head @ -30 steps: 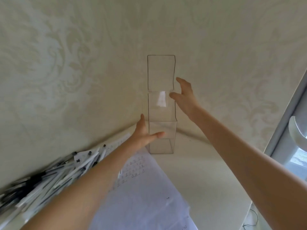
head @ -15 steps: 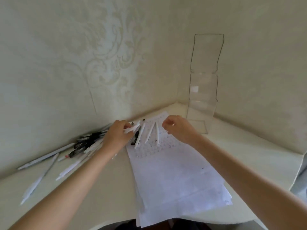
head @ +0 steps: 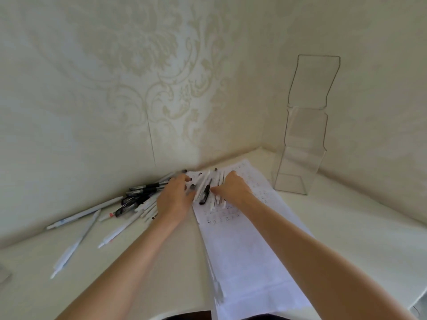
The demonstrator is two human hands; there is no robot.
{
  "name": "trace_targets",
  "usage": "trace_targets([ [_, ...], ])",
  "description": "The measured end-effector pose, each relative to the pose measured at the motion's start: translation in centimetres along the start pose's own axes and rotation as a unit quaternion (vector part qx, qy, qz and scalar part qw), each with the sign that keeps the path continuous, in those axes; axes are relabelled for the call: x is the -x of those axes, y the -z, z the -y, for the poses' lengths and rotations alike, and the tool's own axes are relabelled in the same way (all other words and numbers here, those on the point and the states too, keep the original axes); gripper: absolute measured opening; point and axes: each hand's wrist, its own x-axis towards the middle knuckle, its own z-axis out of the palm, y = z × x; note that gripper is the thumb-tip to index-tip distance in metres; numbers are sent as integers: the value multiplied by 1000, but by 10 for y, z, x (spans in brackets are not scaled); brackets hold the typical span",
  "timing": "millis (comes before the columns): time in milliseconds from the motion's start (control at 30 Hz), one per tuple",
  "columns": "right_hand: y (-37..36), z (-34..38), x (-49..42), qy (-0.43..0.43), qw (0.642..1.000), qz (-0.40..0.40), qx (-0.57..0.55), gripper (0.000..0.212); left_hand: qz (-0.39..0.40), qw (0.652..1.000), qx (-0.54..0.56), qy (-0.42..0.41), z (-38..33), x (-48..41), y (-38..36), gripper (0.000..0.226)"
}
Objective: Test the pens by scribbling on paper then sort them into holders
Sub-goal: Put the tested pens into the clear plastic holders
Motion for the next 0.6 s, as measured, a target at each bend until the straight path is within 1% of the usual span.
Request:
trace_targets([
  [33,3,-2,0,0,1000,18,-26,36,2,1000,8,3,0,0,1,32],
  [67,6,-4,-1,-6,998,35,-51,26,5,1000,9,5,0,0,2,33],
  [100,9,-5,0,-13,996,51,-73,25,12,1000,3,5,0,-1,3,33],
  [167,16,-7,1,-30,991,73,-106,31,23,1000,-16,2,-2,-3,3,28],
  [300,25,-14,5,-63,980,106,-154,29,2,1000,20,7,-4,-4,2,21],
  [400,29,-18,8,-66,980,117,-150,29,6,1000,26,-1,-6,-3,5,11],
  [467,29,-16,9,-60,985,110,-121,30,8,999,41,6,-6,-5,5,31],
  [500,29,-12,11,-55,988,106,-102,30,8,998,60,14,-7,-7,7,34],
  [600,28,-1,13,-57,988,130,-65,26,11,985,163,60,-13,-12,11,17],
])
